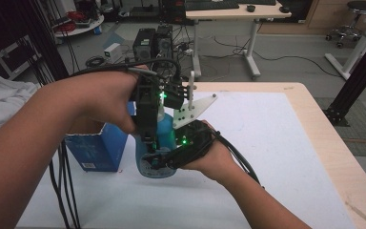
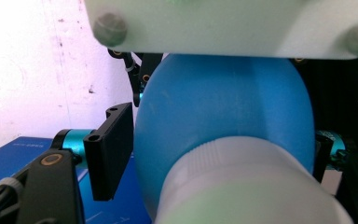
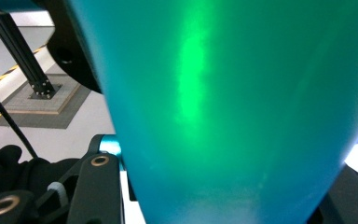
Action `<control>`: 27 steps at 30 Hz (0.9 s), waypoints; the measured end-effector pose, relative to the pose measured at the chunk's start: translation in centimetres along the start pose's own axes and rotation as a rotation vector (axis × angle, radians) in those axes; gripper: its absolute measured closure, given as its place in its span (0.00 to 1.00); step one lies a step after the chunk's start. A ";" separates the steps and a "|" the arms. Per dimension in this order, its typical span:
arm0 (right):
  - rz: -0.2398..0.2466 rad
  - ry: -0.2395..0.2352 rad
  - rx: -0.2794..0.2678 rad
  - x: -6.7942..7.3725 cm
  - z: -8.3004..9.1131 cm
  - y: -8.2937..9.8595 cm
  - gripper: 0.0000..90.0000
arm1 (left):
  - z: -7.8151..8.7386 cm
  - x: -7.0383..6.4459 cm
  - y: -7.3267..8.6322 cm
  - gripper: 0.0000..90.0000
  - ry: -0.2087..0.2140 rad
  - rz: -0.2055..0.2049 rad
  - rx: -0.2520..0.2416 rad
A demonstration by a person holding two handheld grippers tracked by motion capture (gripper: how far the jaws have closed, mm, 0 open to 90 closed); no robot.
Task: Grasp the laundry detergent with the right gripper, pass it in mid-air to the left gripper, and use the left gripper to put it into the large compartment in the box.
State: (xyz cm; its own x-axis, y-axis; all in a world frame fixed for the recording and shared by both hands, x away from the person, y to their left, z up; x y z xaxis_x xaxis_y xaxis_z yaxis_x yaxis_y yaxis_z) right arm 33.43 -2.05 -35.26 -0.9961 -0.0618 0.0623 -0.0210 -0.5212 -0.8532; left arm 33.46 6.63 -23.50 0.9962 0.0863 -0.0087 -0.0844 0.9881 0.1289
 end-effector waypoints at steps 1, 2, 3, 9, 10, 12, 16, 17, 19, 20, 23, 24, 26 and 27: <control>-0.001 0.001 -0.001 0.0 0.0 0.0 0.52 | 0.0 0.0 0.0 0.31 0.000 -0.004 0.001; -0.002 0.000 -0.001 0.0 0.0 0.0 0.52 | 0.0 0.0 0.0 0.33 -0.001 -0.004 0.001; -0.001 0.001 -0.001 0.0 0.0 0.0 0.52 | 0.0 0.0 0.0 0.33 -0.001 -0.004 0.000; -0.002 0.001 -0.003 -0.1 0.0 0.0 0.52 | 0.0 0.0 -0.1 0.36 -0.003 -0.009 0.001; -0.004 0.000 -0.004 -0.1 0.0 0.0 0.52 | 0.0 0.0 -0.1 0.37 -0.002 -0.009 0.003; -0.005 0.002 -0.005 -0.1 0.0 0.0 0.52 | 0.0 -0.1 -0.2 0.40 0.008 -0.012 0.004; -0.004 0.005 -0.005 -0.2 0.0 0.1 0.52 | -0.1 -0.1 -0.3 0.43 0.011 -0.010 0.008; -0.004 0.004 -0.004 -0.2 0.0 0.1 0.52 | -0.1 -0.1 -0.3 0.43 0.011 -0.008 0.007; -0.005 0.002 -0.006 -0.2 0.1 0.2 0.52 | 0.0 -0.1 -0.3 0.43 0.011 -0.008 0.002; -0.006 0.002 -0.009 -0.1 0.1 0.2 0.52 | 0.0 -0.2 -0.3 0.43 0.012 -0.003 0.003; -0.002 -0.004 -0.007 -0.1 0.1 0.2 0.51 | 0.0 -0.3 -0.3 0.43 0.012 -0.004 0.008; -0.002 0.000 -0.010 0.0 0.1 0.1 0.51 | 0.0 -0.3 -0.3 0.44 0.010 -0.005 0.005; 0.003 0.001 -0.007 0.0 0.2 0.1 0.50 | 0.0 -0.5 -0.4 0.44 0.010 -0.005 0.003; 0.003 -0.001 -0.008 0.1 0.2 0.2 0.50 | 0.0 -0.5 -0.4 0.44 0.017 -0.005 0.004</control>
Point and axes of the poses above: each handheld gripper's, and its own axes: z roughly backward along the jaws, y roughly out of its underside, x roughly to its left, the point moved 2 cm from there along -z, roughly forward along the jaws, and after that the axes turned 8 degrees about x, right-handed, at the moved point
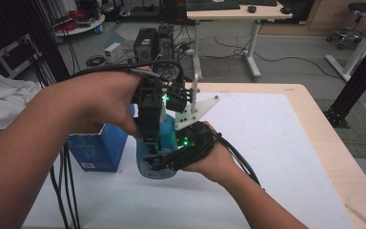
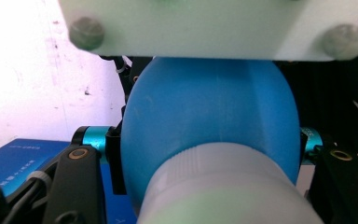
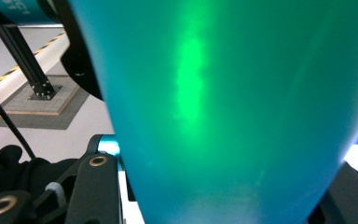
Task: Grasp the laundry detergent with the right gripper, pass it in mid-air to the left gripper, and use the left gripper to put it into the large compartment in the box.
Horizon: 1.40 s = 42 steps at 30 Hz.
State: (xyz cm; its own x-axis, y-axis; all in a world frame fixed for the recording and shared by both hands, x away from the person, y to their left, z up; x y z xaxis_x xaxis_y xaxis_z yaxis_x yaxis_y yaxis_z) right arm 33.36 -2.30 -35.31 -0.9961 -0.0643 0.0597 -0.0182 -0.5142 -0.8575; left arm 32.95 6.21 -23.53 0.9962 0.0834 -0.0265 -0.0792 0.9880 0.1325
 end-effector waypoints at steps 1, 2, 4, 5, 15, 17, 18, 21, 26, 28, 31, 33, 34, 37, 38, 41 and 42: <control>0.000 0.000 0.000 0.0 0.0 0.0 0.50 | 0.0 0.0 0.0 0.44 0.000 0.000 0.000; 0.007 -0.004 -0.003 0.1 0.0 0.1 0.49 | 0.0 0.0 0.0 0.44 0.001 -0.001 0.000; 0.009 -0.004 -0.008 0.2 0.1 0.1 0.46 | 0.0 -0.1 -0.1 0.44 0.005 -0.003 -0.001; 0.012 0.003 -0.005 0.3 0.1 0.2 0.43 | -0.1 -0.1 -0.1 0.44 0.009 0.000 0.001; -0.015 0.059 0.033 0.3 1.8 2.0 0.24 | 0.0 0.1 0.4 0.44 0.021 0.019 0.005; -0.023 0.080 0.035 0.2 2.8 2.3 0.16 | 0.1 0.2 0.7 0.44 0.025 0.035 0.010; -0.032 0.089 0.043 0.1 3.4 2.4 0.15 | 0.2 0.3 0.9 0.44 0.024 0.039 0.011; -0.042 0.117 0.057 -0.2 5.1 2.7 0.15 | 0.6 0.5 1.3 0.44 0.017 0.054 0.009; -0.062 0.137 0.090 -0.6 7.4 3.2 0.14 | 1.6 1.0 2.0 0.44 0.018 0.088 0.004; -0.061 0.147 0.100 -0.7 8.2 3.3 0.13 | 2.0 1.2 2.3 0.44 0.016 0.099 0.000; -0.060 0.163 0.116 -0.7 9.0 3.3 0.12 | 2.6 1.5 2.7 0.43 0.018 0.114 -0.003; -0.058 0.171 0.131 -0.7 9.5 3.2 0.12 | 3.0 1.6 2.9 0.44 0.019 0.126 -0.002; -0.056 0.170 0.136 -0.7 9.6 3.2 0.11 | 3.2 1.7 3.0 0.43 0.019 0.135 -0.003; -0.061 0.181 0.180 -0.8 10.0 3.0 0.03 | 3.9 2.1 3.6 0.43 0.025 0.161 0.005; -0.050 0.190 0.195 -0.8 10.2 3.0 0.03 | 4.1 2.2 3.8 0.43 0.027 0.172 0.005; -0.042 0.194 0.221 -0.9 10.7 2.7 0.03 | 5.0 2.5 4.5 0.43 0.029 0.203 0.003; -0.038 0.196 0.228 -0.9 11.0 2.6 0.03 | 5.3 2.6 4.7 0.43 0.030 0.217 0.000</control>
Point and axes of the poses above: each handheld gripper's, and its own axes: z roughly backward along the jaws, y roughly out of its underside, x roughly to its left, the point moved 2 cm from there along -z, roughly forward along the jaws, and after that the axes turned 8 degrees about x, right-handed, at the moved point
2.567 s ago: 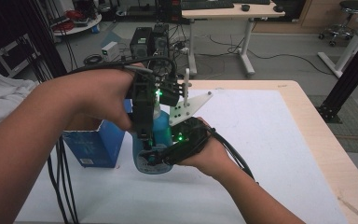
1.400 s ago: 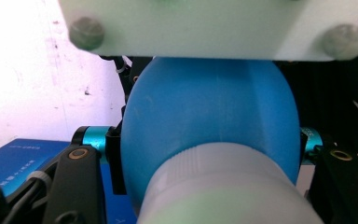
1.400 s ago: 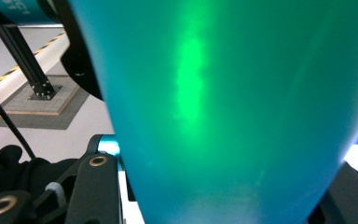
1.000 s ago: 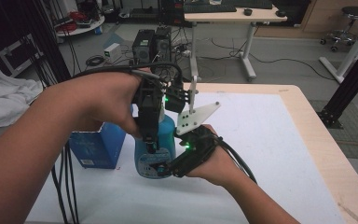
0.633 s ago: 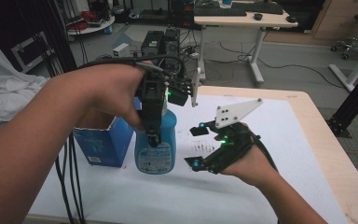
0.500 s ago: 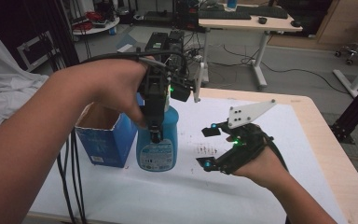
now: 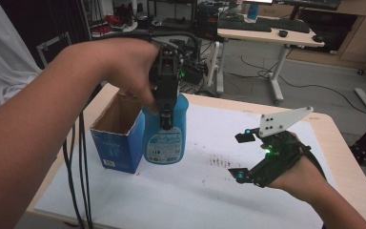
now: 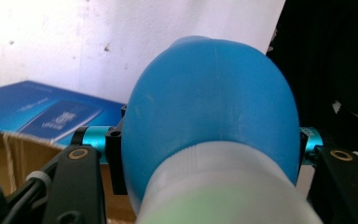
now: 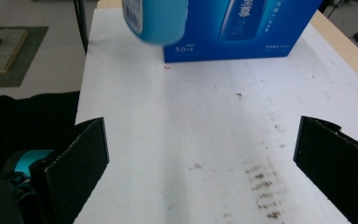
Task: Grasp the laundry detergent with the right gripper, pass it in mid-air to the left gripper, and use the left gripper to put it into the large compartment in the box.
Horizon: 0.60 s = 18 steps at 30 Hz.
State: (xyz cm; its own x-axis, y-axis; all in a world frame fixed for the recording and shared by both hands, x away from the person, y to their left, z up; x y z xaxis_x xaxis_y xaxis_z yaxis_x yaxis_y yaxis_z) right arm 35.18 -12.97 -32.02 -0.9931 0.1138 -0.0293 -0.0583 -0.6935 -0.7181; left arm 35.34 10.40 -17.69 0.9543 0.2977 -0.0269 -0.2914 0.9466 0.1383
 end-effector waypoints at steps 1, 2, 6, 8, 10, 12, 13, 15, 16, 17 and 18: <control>0.000 0.000 0.000 0.0 0.0 0.0 0.03 | 0.0 0.0 0.0 0.43 0.000 0.000 0.000; 0.000 -0.001 0.010 -0.1 0.2 -0.1 0.02 | 0.8 0.3 0.5 0.43 0.005 0.026 -0.005; 0.004 0.010 0.078 -0.8 1.4 -0.3 0.01 | 2.5 1.0 1.8 0.43 0.016 0.093 -0.028; 0.006 0.021 0.108 -1.2 1.9 -0.5 0.01 | 3.3 1.5 2.6 0.43 0.028 0.144 -0.041; 0.015 0.024 0.135 -1.7 2.5 -0.7 0.01 | 4.2 2.1 3.6 0.43 0.044 0.203 -0.056; 0.017 0.034 0.153 -2.1 3.0 -0.9 0.01 | 4.8 2.6 4.4 0.43 0.058 0.256 -0.068; 0.017 0.041 0.160 -2.2 3.3 -1.0 0.01 | 5.1 2.8 4.9 0.43 0.065 0.279 -0.076; 0.017 0.057 0.178 -2.6 3.7 -1.1 0.01 | 5.5 3.3 5.9 0.43 0.078 0.334 -0.093; 0.016 0.062 0.185 -2.7 3.9 -1.1 0.01 | 5.8 3.6 6.5 0.43 0.084 0.362 -0.101; 0.017 0.066 0.191 -2.8 4.0 -1.2 0.01 | 6.0 3.8 7.0 0.43 0.086 0.386 -0.112; 0.013 0.068 0.196 -2.9 4.2 -1.2 0.01 | 6.3 4.3 7.9 0.43 0.086 0.425 -0.125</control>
Point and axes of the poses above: each handheld gripper's, and its own axes: z roughly backward along the jaws, y roughly out of its underside, x roughly to its left, the point moved 2 cm from there along -z, roughly forward along the jaws, and after that the axes turned 8 degrees about x, right-handed, at the moved point
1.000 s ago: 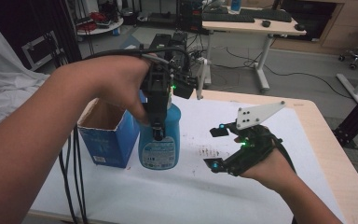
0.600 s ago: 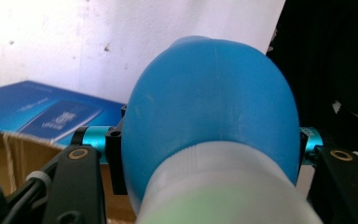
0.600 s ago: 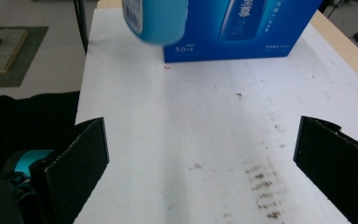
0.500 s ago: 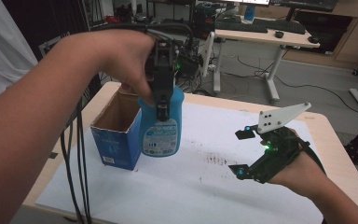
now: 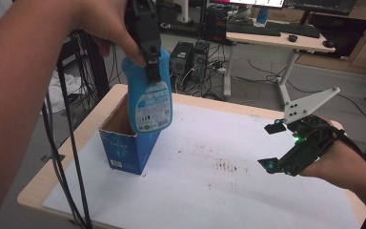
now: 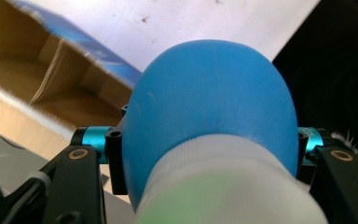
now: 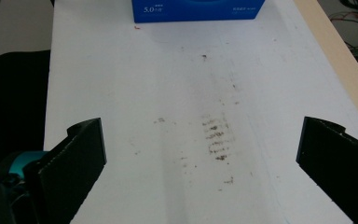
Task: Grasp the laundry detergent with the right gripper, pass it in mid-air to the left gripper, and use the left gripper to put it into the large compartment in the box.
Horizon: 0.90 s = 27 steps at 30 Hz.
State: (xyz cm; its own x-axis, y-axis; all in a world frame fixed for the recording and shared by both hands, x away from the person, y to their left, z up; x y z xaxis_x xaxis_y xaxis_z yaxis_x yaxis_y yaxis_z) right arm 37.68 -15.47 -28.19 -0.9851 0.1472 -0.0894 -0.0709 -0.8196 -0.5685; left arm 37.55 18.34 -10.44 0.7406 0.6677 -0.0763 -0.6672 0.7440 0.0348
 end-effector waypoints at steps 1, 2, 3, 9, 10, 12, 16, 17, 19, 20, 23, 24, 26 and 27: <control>-0.001 0.005 0.006 -0.1 0.1 0.1 0.01 | 0.1 0.4 0.3 0.43 0.000 0.026 -0.007; -0.005 0.007 0.010 -0.1 0.2 0.1 0.01 | 0.3 0.8 0.5 0.43 0.000 0.050 -0.011; 0.000 0.008 0.010 -0.2 0.2 0.2 0.01 | 0.3 1.2 0.8 0.43 -0.004 0.090 -0.023; -0.002 0.019 0.042 -0.3 -0.2 0.4 0.01 | 0.2 3.8 2.0 0.43 -0.072 0.301 -0.005; -0.001 0.020 0.048 -0.3 -0.3 0.4 0.01 | 0.1 4.1 2.1 0.43 -0.080 0.330 0.002; 0.001 0.022 0.049 -0.4 -0.5 0.3 0.01 | -0.3 4.6 2.2 0.43 -0.087 0.388 0.008; -0.001 0.021 0.057 -0.4 -0.7 0.2 0.01 | -1.5 5.3 2.2 0.43 -0.079 0.470 0.024; -0.002 0.022 0.056 -0.5 -0.8 0.2 0.01 | -1.8 5.5 2.1 0.43 -0.076 0.492 0.026; -0.005 0.022 0.059 -0.5 -0.9 0.2 0.01 | -2.5 5.8 2.0 0.43 -0.076 0.518 0.027; -0.007 0.021 0.060 -0.5 -0.9 0.2 0.01 | -2.9 6.0 2.0 0.43 -0.077 0.519 0.033; -0.010 0.021 0.060 -0.4 -0.9 0.2 0.01 | -4.1 6.5 1.9 0.43 -0.070 0.516 0.041; -0.012 0.021 0.061 -0.4 -0.9 0.2 0.01 | -4.5 6.7 1.9 0.43 -0.064 0.516 0.042; -0.014 0.020 0.061 -0.4 -1.0 0.3 0.01 | -5.5 7.0 1.8 0.43 -0.053 0.504 0.046; -0.016 0.019 0.062 -0.4 -1.1 0.4 0.01 | -6.0 7.1 1.7 0.43 -0.047 0.495 0.051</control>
State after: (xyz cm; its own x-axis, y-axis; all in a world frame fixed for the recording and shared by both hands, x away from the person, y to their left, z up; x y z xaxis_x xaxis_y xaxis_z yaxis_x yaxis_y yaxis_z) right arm 38.23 -15.24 -29.22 -0.9805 0.1709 -0.0966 -0.0971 -0.8498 -0.5182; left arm 41.20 24.17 -16.87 0.3392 0.9407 0.0066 -0.9358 0.3368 0.1041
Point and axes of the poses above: each handheld gripper's, and its own axes: z roughly backward along the jaws, y roughly out of its underside, x roughly to its left, the point moved 2 cm from there along -z, roughly forward along the jaws, and after that the axes turned 8 degrees about x, right-handed, at the moved point
